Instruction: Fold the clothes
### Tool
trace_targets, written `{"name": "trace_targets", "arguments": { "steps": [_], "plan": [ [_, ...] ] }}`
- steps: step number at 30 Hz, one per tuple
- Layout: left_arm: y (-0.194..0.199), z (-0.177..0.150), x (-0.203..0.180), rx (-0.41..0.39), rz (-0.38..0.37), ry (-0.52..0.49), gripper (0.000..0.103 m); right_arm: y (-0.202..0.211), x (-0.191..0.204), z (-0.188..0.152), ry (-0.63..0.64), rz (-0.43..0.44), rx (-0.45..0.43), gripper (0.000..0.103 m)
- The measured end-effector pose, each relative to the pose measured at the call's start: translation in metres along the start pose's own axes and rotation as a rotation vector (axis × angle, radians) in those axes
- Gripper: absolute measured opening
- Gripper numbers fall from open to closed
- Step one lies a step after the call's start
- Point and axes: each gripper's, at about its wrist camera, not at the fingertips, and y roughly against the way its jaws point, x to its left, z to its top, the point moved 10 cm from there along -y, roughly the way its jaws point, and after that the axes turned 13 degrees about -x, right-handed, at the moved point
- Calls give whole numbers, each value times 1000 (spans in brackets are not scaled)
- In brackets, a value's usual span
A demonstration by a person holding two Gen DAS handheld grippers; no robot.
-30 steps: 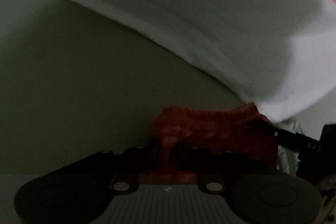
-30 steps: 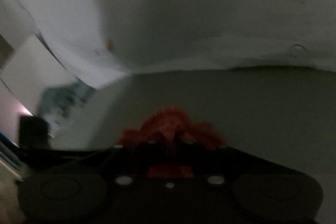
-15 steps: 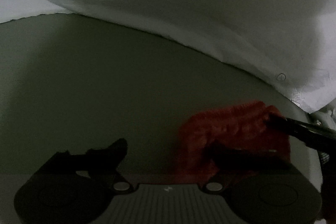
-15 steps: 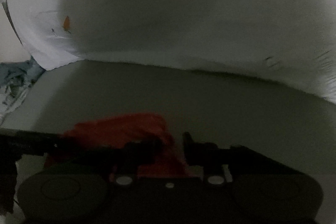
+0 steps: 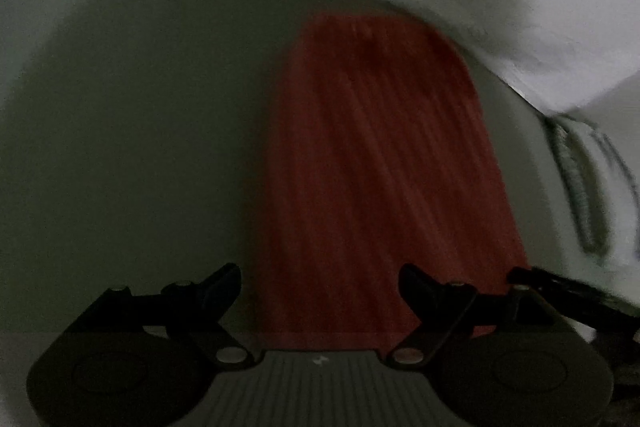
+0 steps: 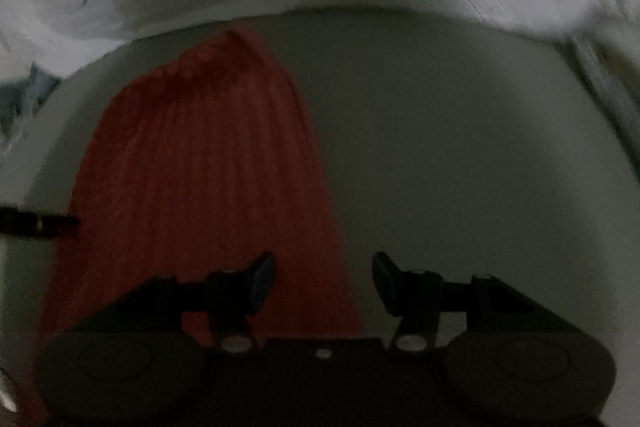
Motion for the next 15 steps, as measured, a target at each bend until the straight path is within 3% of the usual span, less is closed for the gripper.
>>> {"name": "trace_targets", "arguments": {
  "steps": [6,11,14,15],
  "plan": [
    [22,-51,-13,63,-42,-25,87,35,-20,-40,-163,6,-31,54],
    [30,-78,-28,104,-129,-18,85,38,-8,-47,-115,42,-50,48],
    [25,-91,-39,149,-177,-39,82,41,-2,-49,-74,28,-66,33],
    [23,-92,-41,143,-167,-57,78,46,-1,-51,-72,34,-64,20]
  ]
}}
